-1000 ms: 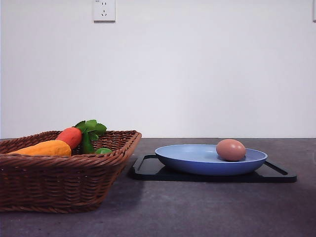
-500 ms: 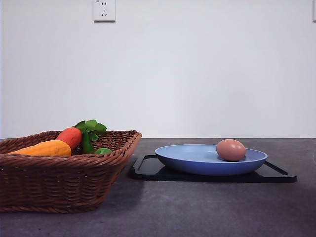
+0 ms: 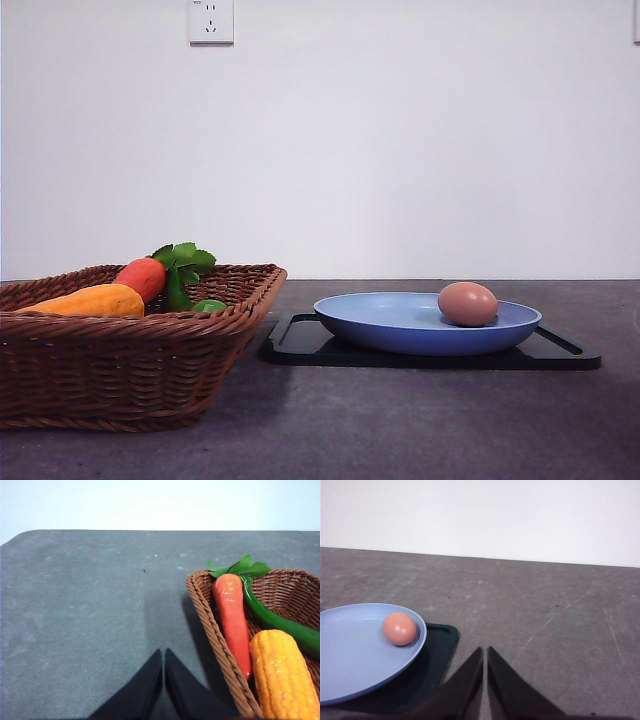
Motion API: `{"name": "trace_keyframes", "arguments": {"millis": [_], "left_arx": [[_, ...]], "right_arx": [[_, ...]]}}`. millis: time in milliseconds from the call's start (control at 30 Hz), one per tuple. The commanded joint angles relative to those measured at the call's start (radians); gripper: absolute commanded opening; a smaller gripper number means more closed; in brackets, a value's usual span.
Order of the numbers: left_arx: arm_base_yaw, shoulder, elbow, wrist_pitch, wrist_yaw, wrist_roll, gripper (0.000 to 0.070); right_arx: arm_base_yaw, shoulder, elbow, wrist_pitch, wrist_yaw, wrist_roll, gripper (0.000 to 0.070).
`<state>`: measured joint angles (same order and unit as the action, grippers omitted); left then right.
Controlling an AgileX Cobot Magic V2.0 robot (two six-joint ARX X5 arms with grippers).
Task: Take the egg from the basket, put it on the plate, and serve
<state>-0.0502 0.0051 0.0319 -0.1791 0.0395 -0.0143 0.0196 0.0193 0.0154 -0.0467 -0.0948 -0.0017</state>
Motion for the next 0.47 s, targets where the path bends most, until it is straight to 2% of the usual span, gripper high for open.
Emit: {"name": "trace_keyframes", "arguments": {"millis": [0,433], "left_arx": [[0.0,-0.002,-0.018,-0.008,0.001,-0.002,0.0],[0.0,-0.002,-0.018,-0.008,0.001,-0.002,0.0]], "right_arx": [[0.002,-0.003,-0.006,0.01,-0.002,-0.006,0.0],[0.002,-0.003,-0.006,0.01,-0.002,-0.006,0.0]]}}
